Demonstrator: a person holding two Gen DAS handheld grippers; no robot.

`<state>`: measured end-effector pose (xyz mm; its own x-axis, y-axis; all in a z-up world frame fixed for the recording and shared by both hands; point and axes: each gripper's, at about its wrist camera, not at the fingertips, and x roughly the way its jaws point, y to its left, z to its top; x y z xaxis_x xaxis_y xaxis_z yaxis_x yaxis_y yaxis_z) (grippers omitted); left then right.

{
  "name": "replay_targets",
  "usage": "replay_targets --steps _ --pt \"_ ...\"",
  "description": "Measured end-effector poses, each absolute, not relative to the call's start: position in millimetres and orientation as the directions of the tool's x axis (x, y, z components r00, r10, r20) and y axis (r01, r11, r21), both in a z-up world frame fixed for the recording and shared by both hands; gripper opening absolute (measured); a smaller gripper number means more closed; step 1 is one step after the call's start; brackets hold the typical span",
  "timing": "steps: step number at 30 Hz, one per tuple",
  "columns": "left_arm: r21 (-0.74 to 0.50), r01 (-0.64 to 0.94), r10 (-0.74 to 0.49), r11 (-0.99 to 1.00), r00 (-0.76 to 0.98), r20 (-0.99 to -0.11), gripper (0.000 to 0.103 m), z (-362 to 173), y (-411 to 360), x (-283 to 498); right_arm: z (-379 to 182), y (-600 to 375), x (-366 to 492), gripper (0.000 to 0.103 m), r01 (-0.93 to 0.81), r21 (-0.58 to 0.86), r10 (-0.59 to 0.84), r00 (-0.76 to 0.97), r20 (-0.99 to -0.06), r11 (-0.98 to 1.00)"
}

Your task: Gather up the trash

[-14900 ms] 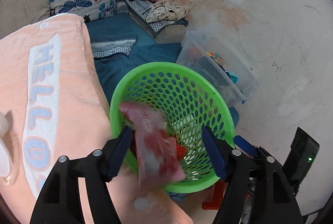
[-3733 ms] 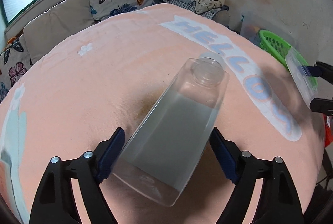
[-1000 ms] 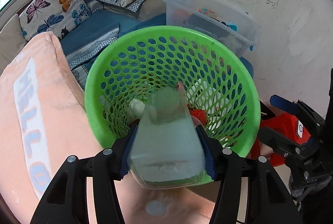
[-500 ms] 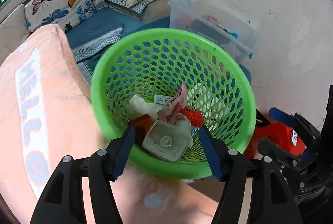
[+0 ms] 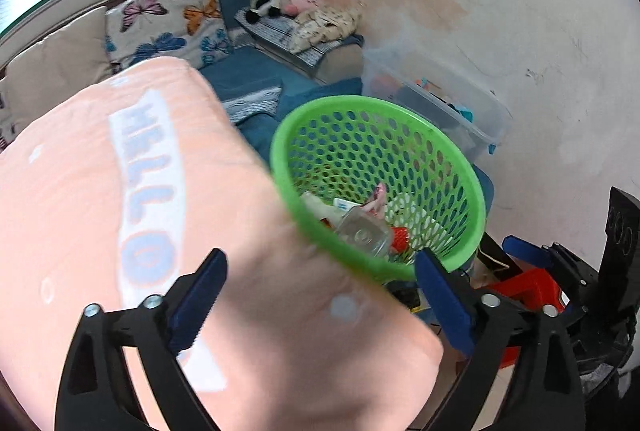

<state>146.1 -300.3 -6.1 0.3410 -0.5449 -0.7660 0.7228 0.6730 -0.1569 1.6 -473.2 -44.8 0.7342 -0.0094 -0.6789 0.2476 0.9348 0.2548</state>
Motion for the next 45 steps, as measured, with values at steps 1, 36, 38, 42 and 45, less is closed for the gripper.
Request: replay_targets --steps 1,36,38,42,45 --pt "-0.156 0.719 -0.544 0.678 0.347 -0.764 0.093 -5.6 -293.4 144.8 -43.0 -467.1 3.0 0.098 0.238 0.250 -0.005 0.734 -0.679 0.939" --pt "-0.137 0.450 -0.414 0.882 0.605 -0.680 0.096 2.1 -112.1 96.5 -24.9 -354.8 24.5 0.098 0.084 0.175 0.062 0.718 -0.693 0.981" --pt "-0.131 0.440 -0.406 0.888 0.620 -0.671 0.096 4.8 -109.2 93.5 -22.8 -352.2 23.7 0.098 0.081 0.167 0.057 0.723 -0.689 0.983" --pt "-0.088 0.421 -0.371 0.903 0.660 -0.654 0.096 9.3 -109.3 87.5 -19.3 -348.3 21.0 0.098 0.072 0.167 0.061 0.732 -0.678 0.983" --pt "-0.072 0.401 -0.349 0.913 0.680 -0.645 0.096 11.4 -108.6 85.1 -16.4 -346.3 18.9 0.098 0.064 0.171 0.067 0.742 -0.667 0.983"
